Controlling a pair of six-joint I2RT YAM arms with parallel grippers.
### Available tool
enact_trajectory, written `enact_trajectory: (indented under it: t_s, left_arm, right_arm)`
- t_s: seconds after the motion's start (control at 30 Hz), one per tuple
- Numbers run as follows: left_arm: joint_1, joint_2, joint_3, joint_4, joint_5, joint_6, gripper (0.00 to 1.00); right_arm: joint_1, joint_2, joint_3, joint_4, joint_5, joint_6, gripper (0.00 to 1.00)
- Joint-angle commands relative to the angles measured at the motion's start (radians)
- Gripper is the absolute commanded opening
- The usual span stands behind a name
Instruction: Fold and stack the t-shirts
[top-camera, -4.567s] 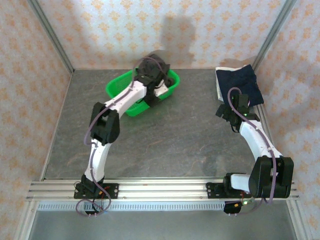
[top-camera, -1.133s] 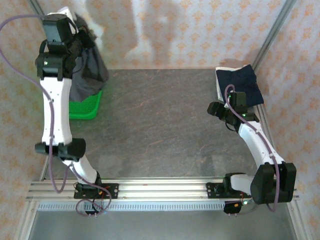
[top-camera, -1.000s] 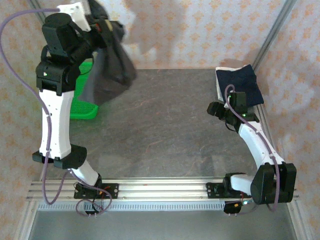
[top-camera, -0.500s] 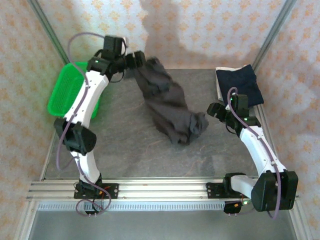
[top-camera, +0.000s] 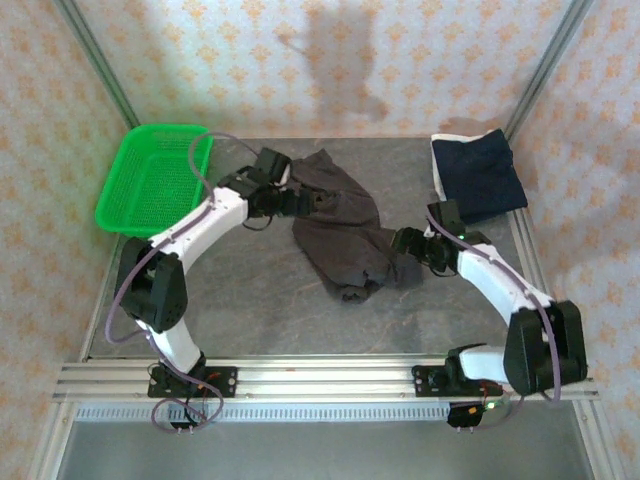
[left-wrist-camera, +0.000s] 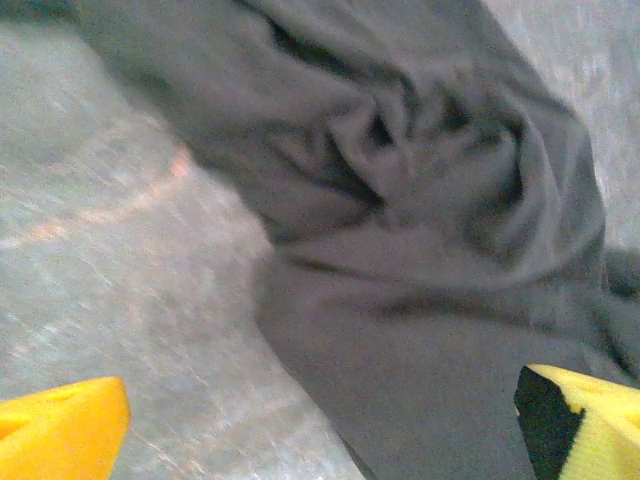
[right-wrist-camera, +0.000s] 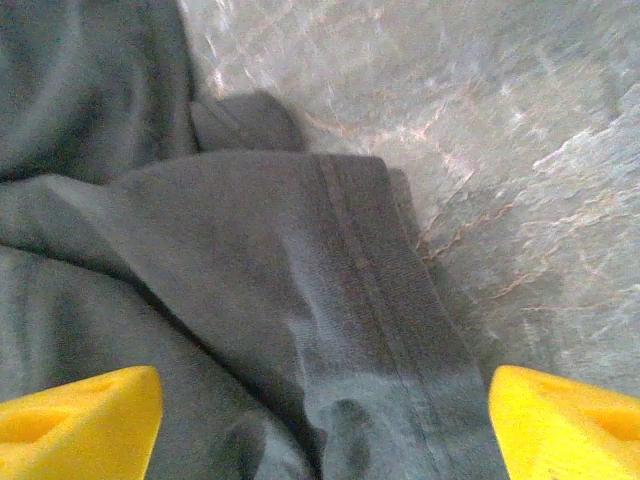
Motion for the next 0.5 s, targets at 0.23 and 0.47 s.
enact_trajectory:
  t_s: [0.23,0.47]
  left_arm:
    - [-0.055,0.248,0.178,0.021,-0.013,0.049,0.98]
    - [-0.070,0.550,0.579,-0.107,0.044,0.099,0.89]
  right_arm:
    - [0.069,0.198,0.119,-0.053,0.193,0.007,0.81]
    - [0.068,0.282,0.114,-0.028,0.210,0.037,0.65]
